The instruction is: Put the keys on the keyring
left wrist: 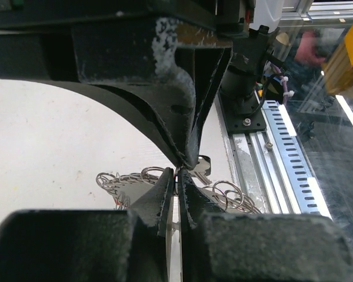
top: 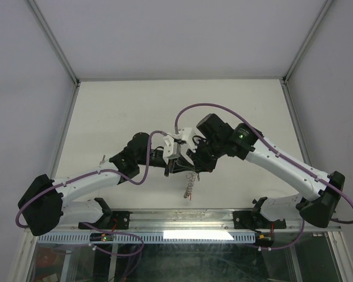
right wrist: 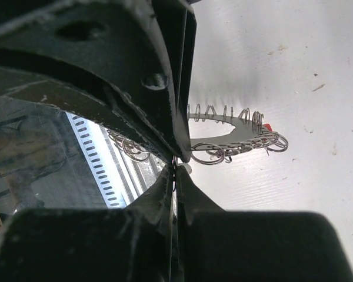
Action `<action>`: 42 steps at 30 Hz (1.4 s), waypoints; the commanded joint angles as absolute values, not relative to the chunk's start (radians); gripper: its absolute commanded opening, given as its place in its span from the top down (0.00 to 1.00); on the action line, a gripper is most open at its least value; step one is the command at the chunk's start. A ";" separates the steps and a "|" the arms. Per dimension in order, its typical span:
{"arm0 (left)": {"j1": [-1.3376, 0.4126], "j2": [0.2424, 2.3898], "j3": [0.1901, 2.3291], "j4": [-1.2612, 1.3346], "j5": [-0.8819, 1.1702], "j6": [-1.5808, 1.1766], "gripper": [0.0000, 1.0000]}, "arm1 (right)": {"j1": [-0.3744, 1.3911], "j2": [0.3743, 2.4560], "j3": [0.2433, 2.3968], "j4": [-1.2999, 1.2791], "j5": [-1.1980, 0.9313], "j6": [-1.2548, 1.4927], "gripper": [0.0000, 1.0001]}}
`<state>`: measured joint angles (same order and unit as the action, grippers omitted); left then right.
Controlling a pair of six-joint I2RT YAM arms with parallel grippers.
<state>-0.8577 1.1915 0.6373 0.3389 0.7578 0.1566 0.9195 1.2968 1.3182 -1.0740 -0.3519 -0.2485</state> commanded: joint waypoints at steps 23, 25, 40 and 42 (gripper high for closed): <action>-0.898 1.082 0.466 0.629 0.568 -0.019 1.00 | 0.856 0.945 1.044 -0.541 -0.234 0.115 0.65; -0.897 1.075 0.441 0.679 0.534 -0.046 1.00 | 0.818 0.932 1.000 -0.505 -0.275 0.200 0.63; -0.897 1.023 0.331 0.839 0.399 -0.133 1.00 | 0.756 0.913 0.804 -0.321 -0.489 0.451 0.61; -0.896 1.018 0.329 0.837 0.397 -0.133 1.00 | 0.755 0.917 0.794 -0.303 -0.491 0.467 0.63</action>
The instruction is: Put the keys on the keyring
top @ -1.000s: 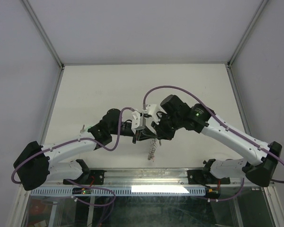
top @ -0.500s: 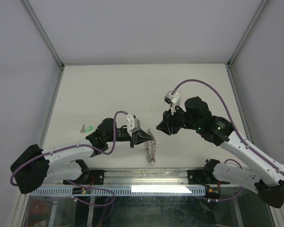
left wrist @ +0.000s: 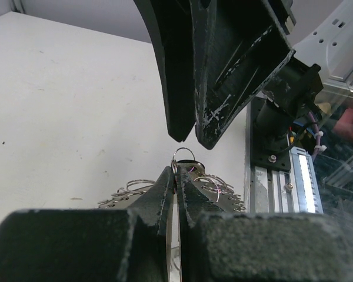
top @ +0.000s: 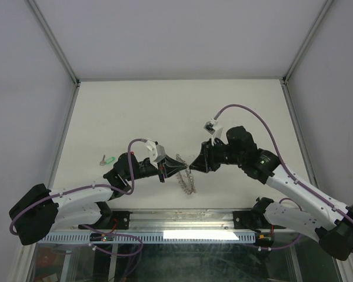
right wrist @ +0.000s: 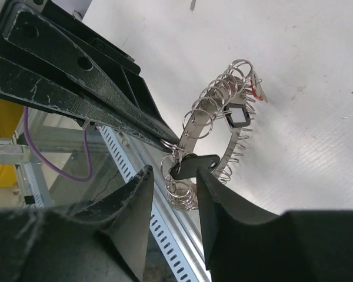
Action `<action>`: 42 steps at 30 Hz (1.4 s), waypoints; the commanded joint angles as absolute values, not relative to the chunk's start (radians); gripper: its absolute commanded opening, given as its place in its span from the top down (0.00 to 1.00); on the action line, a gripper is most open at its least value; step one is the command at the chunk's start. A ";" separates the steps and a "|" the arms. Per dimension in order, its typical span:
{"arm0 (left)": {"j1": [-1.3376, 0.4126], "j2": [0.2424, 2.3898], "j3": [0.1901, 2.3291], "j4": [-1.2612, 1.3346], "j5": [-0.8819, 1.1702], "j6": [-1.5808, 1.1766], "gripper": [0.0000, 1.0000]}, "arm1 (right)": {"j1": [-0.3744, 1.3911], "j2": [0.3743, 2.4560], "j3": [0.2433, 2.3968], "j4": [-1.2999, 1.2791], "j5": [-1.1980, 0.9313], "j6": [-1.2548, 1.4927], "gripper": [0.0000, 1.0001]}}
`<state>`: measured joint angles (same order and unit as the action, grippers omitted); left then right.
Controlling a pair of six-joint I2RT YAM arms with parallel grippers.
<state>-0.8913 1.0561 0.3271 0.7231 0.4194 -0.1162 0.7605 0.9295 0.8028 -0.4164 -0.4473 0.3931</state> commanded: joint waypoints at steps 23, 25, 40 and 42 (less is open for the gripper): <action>-0.896 1.017 0.331 0.836 0.387 -0.126 1.00 | 0.726 0.959 0.762 -0.261 -0.488 0.519 1.00; -0.896 1.017 0.334 0.836 0.387 -0.124 1.00 | 0.726 0.966 0.762 -0.265 -0.483 0.521 1.00; -0.897 1.021 0.345 0.838 0.392 -0.123 1.00 | 0.726 1.010 0.763 -0.283 -0.513 0.524 1.00; -0.897 1.021 0.345 0.837 0.394 -0.122 1.00 | 0.726 1.015 0.764 -0.282 -0.519 0.525 1.00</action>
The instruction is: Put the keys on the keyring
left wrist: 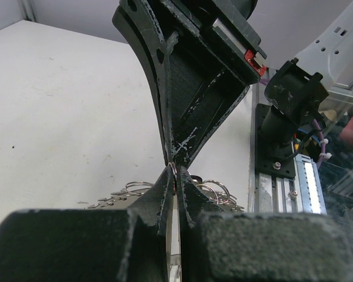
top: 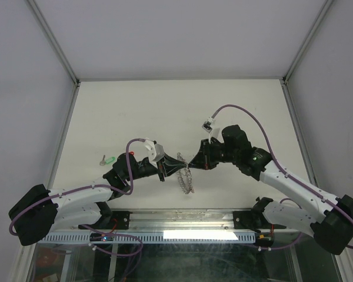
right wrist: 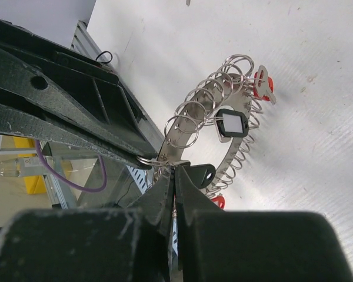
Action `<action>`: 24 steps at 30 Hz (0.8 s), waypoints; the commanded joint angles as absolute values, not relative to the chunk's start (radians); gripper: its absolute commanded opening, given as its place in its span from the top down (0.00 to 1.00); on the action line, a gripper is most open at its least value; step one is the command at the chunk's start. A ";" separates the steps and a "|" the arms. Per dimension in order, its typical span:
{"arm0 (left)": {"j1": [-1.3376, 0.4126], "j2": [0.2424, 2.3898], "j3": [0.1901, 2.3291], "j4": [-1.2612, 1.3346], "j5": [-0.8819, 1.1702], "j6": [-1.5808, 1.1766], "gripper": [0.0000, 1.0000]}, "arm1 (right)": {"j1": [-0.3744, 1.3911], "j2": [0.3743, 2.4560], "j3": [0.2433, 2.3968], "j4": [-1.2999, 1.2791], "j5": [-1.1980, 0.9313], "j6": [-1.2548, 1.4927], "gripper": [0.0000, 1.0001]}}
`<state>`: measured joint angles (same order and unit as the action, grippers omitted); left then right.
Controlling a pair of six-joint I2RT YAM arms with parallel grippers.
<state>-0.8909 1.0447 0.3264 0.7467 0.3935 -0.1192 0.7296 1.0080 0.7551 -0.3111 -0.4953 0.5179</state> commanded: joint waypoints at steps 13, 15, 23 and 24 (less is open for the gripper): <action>-0.897 1.023 0.351 0.835 0.407 -0.122 1.00 | 0.726 0.855 0.753 -0.266 -0.343 0.355 0.68; -0.896 1.023 0.351 0.836 0.416 -0.123 1.00 | 0.726 0.805 0.726 -0.238 -0.311 0.295 0.67; -0.892 1.026 0.355 0.850 0.481 -0.128 1.00 | 0.725 0.648 0.552 -0.015 -0.448 0.023 0.64; -0.890 1.026 0.356 0.850 0.490 -0.128 1.00 | 0.725 0.642 0.545 -0.011 -0.477 -0.012 0.63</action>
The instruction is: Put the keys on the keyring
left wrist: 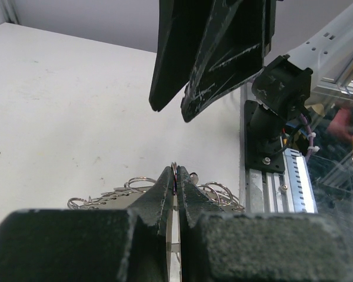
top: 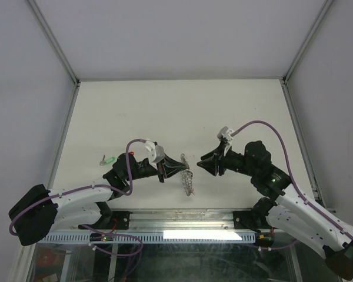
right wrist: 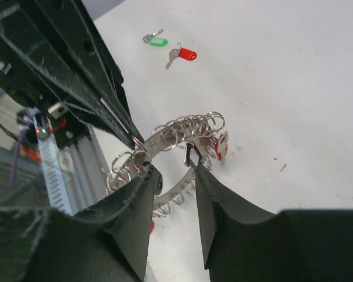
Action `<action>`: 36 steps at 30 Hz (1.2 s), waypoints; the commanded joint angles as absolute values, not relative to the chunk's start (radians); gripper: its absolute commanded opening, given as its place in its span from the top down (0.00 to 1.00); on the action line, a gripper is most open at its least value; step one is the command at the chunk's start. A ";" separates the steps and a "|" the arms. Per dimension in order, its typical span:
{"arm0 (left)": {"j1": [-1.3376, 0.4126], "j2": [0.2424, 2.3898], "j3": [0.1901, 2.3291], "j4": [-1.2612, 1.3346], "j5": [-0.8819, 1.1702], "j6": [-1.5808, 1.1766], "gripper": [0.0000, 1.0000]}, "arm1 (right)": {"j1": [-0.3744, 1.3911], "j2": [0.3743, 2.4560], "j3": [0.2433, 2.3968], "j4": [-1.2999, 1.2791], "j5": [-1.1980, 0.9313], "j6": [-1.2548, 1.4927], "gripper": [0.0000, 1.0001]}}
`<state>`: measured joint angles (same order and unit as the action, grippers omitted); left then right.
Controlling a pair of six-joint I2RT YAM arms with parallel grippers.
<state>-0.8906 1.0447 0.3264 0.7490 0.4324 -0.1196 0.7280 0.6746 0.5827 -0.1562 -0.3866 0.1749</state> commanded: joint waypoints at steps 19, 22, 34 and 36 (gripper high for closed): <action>-0.882 1.078 0.406 0.850 0.630 -0.129 1.00 | 0.765 0.727 0.569 -0.057 -0.707 -0.277 0.65; -0.882 1.081 0.408 0.850 0.634 -0.128 1.00 | 0.784 0.740 0.566 -0.042 -0.701 -0.279 0.67; -0.882 1.097 0.420 0.852 0.654 -0.130 1.00 | 0.824 0.801 0.578 -0.024 -0.683 -0.287 0.76; -0.881 1.097 0.420 0.852 0.655 -0.130 1.00 | 0.829 0.806 0.581 -0.025 -0.683 -0.287 0.78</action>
<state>-0.8886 1.1000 0.3664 0.7567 0.6281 -0.1200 0.8169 0.7998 0.5331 -0.0834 -0.6777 -0.2684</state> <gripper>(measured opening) 0.003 0.236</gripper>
